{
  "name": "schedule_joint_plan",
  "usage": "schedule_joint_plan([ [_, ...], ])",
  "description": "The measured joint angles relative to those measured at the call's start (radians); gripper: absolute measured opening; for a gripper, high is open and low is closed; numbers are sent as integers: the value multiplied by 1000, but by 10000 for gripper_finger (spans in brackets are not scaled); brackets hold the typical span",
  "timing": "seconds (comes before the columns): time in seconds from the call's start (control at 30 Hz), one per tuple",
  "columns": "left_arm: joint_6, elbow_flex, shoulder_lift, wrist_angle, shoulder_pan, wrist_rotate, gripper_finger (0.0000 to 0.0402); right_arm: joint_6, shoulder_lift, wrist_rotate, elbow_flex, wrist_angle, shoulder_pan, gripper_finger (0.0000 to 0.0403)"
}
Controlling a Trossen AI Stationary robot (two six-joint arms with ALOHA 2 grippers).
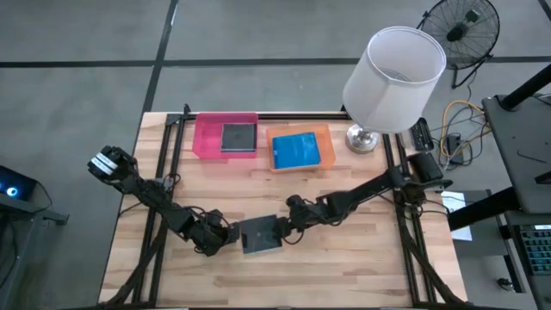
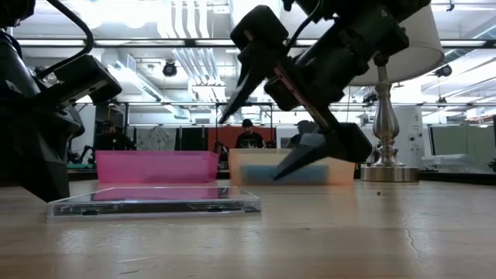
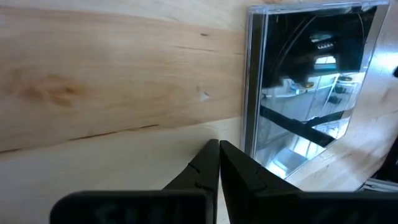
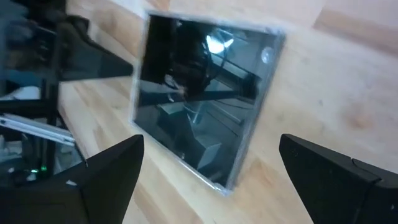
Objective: Pick & place jewel cases by type
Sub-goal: Put the black CD case into the pink bin
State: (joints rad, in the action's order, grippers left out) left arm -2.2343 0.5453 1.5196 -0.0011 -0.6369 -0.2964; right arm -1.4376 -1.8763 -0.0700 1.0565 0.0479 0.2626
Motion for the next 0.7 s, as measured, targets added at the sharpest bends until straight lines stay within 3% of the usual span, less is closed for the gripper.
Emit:
schedule_joint_plan([
  [0.7,45,5,2,31,20,-11,0,-55,-20,-15,-3,11,-3,370],
])
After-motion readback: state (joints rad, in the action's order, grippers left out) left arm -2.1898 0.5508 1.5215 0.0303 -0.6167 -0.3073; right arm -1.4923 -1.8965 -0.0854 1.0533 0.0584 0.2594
